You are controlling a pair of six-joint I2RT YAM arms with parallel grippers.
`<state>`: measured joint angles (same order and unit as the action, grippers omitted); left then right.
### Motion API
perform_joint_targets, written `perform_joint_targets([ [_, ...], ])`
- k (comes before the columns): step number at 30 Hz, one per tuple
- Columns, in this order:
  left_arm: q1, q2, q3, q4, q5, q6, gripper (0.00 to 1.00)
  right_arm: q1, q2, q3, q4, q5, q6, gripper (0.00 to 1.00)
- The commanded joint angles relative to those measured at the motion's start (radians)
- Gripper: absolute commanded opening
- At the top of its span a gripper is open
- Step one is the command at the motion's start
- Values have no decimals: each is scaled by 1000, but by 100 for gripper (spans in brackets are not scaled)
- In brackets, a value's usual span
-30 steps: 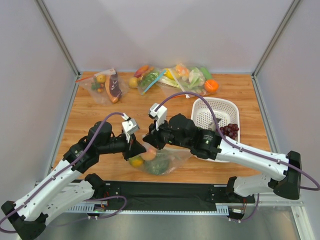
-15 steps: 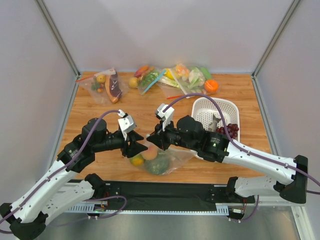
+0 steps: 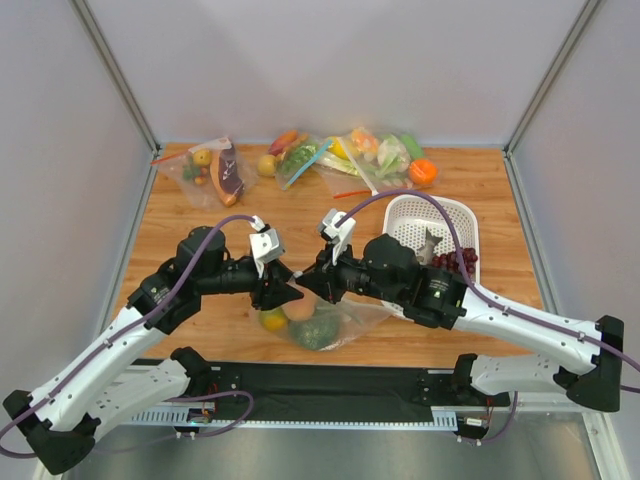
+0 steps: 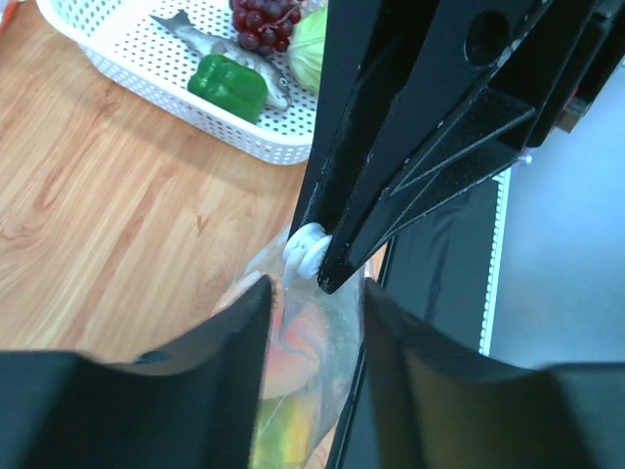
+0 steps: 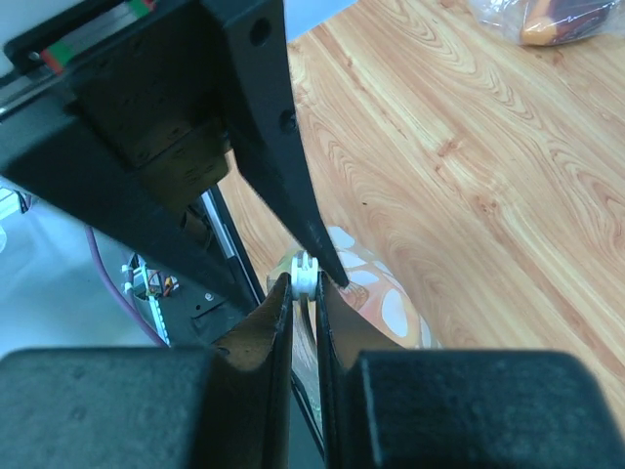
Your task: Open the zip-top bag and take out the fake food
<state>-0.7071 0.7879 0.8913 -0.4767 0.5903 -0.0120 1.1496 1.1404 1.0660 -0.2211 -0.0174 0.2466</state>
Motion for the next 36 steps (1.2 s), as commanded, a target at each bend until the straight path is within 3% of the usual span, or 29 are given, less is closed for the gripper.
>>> perform_joint_targets([
  [1,1,28,18,35,66,35,45,-5,-39,-12,62,-15,19,0],
  [4,6,33,15,33,89,37,25,-5,-50,-26,63,-24,22,0],
  [6,8,34,14,35,101,38,18,-4,-56,-40,77,-24,28,0],
  [10,8,45,14,29,121,38,16,-4,-48,-44,98,-50,36,0],
  [11,8,47,14,30,132,41,5,-5,-45,-44,101,-61,36,0],
  [12,9,48,12,30,138,43,0,-5,-44,-44,103,-64,36,1],
  [13,8,45,11,32,141,43,0,-5,-44,-47,101,-64,36,2],
  [17,8,36,5,24,160,49,0,-5,-71,-52,77,-38,10,31],
  [20,8,25,0,26,164,50,0,-5,-123,-54,17,5,-16,44],
  [24,8,19,0,24,178,56,0,-7,-168,-43,-17,16,-41,42],
  [36,8,20,-3,10,189,64,0,-19,-71,12,19,-136,-20,36],
])
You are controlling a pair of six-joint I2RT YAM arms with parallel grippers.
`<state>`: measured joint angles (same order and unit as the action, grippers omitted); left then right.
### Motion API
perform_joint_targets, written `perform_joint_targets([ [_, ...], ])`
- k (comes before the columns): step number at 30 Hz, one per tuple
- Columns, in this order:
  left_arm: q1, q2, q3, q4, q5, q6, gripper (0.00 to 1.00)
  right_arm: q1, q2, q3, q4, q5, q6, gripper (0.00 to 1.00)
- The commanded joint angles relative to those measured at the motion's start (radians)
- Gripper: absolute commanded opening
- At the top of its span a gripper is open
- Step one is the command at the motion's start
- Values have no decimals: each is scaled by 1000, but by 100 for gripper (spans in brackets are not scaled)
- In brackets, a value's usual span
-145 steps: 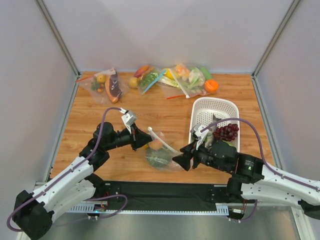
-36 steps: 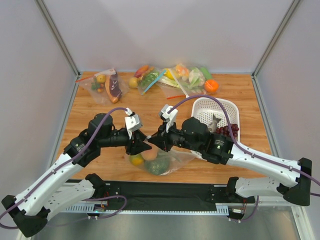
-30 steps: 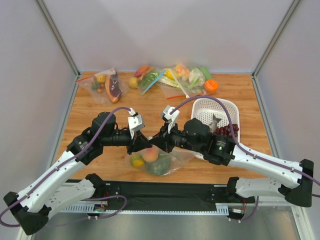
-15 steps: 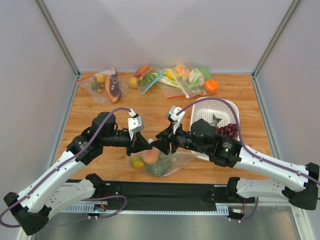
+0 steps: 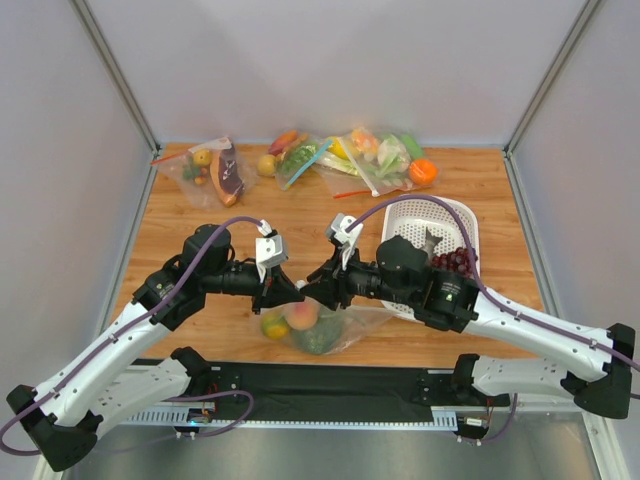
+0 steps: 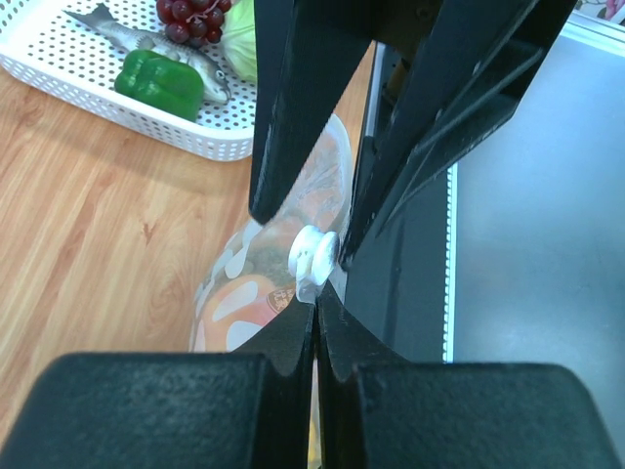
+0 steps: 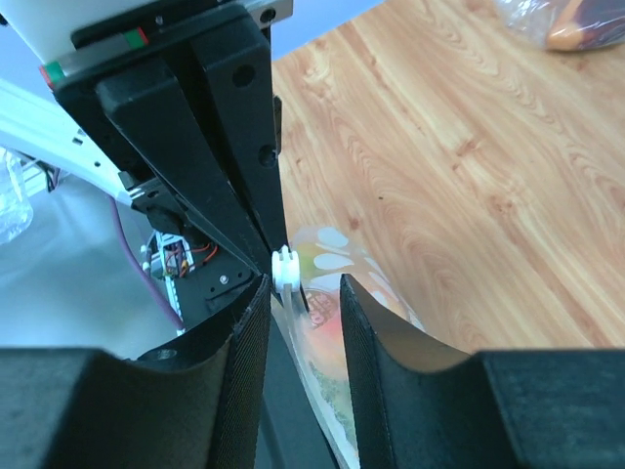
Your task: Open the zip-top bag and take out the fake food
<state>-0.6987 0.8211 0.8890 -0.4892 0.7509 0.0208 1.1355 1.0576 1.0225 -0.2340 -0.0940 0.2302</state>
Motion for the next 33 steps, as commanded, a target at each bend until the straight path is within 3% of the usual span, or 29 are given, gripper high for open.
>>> perform_joint_targets([
  [1,-1,-13,-2,24,30,31,0,-5,19,56,41,-72,-3,36],
  [15,-1,-7,1,21,33,31,0,-6,42,53,90,-105,1,23],
  [18,1,-7,1,21,30,33,0,-6,45,50,85,-98,-3,8],
  [21,-1,-7,1,21,31,34,0,-6,42,44,84,-87,-8,1],
  [33,7,-23,-5,35,-11,16,0,-6,8,11,53,-58,-20,0],
])
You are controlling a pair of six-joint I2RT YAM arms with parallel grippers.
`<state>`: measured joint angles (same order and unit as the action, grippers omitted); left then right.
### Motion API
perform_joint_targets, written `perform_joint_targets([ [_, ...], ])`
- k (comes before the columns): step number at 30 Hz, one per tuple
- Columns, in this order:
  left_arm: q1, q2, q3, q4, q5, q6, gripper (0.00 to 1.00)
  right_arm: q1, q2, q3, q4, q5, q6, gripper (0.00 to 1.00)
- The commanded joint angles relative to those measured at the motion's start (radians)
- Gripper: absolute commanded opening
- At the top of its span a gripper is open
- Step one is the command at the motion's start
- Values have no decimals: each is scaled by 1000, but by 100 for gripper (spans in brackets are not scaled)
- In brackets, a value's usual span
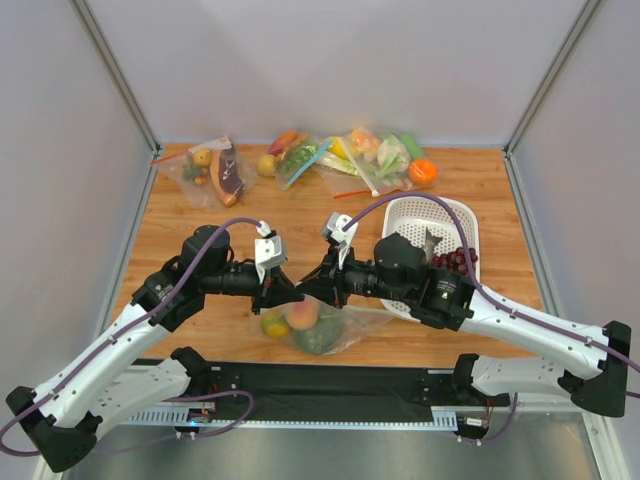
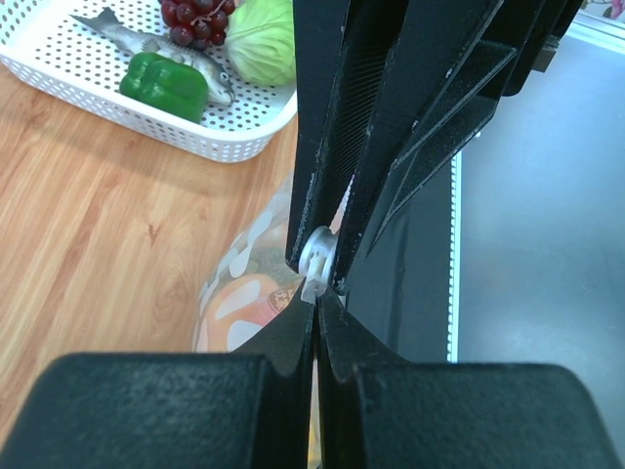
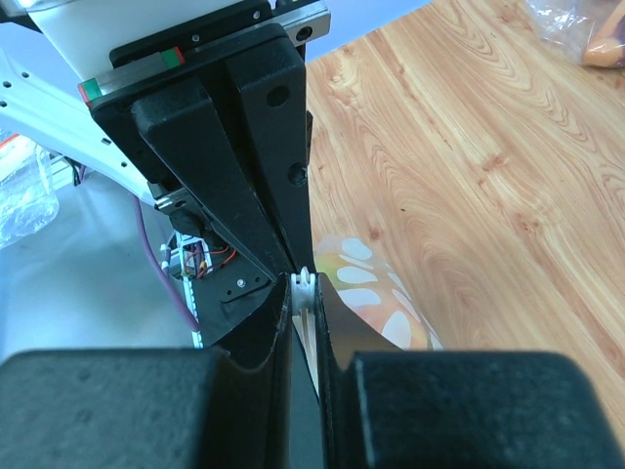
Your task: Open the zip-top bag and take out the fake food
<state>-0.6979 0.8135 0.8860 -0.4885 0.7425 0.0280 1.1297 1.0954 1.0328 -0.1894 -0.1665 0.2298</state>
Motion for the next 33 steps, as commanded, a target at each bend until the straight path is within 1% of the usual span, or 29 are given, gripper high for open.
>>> perform_joint_targets([
  [1,9,-16,-2,34,-6,9,0,-2,-32,-3,5,13,-17,0],
  [22,74,-27,-13,67,-20,-22,0,-1,-58,-79,-2,22,11,0],
  [33,89,-17,-7,37,-172,-23,0,-1,-81,-105,-12,41,23,0],
])
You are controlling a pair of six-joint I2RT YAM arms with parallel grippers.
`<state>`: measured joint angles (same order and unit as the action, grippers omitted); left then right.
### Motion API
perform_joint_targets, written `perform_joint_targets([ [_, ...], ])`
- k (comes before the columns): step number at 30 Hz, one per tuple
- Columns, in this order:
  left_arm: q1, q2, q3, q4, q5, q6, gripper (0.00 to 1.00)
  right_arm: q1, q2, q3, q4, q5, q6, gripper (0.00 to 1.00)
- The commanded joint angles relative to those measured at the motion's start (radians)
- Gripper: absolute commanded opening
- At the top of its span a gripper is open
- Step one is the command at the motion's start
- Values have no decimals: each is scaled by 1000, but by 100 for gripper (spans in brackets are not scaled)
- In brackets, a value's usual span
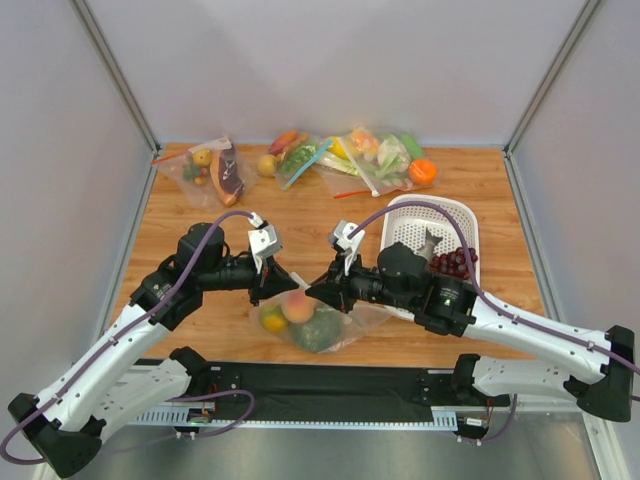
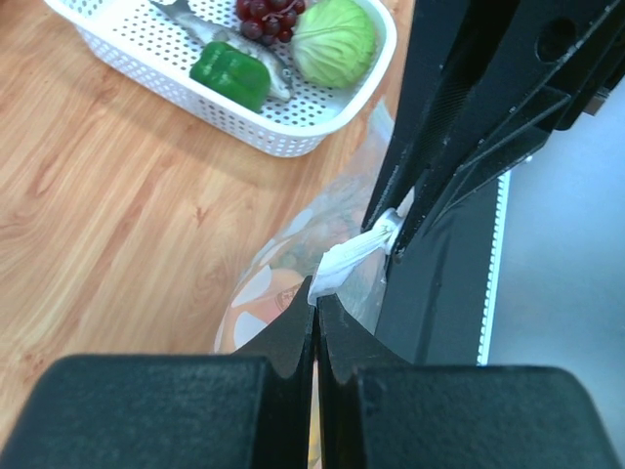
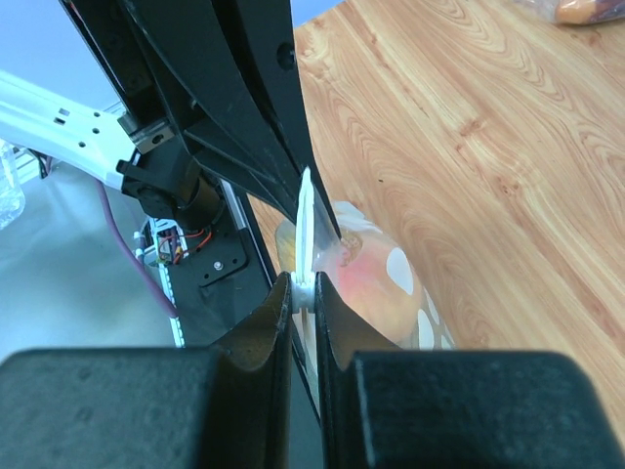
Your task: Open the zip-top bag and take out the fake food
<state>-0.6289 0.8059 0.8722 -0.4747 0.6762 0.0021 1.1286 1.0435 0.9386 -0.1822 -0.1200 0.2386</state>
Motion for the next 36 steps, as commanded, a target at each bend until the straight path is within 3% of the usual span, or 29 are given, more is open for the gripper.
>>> perform_joint_targets([
  [1,20,-8,8,19,-130,4,0,0,-30,-14,-16,-6,16,0],
  [24,57,-10,8,-24,-524,-43,0,0,-72,-98,9,52,68,0],
  [36,118,-8,7,-36,-604,-82,0,3,-109,-169,-11,69,116,0],
])
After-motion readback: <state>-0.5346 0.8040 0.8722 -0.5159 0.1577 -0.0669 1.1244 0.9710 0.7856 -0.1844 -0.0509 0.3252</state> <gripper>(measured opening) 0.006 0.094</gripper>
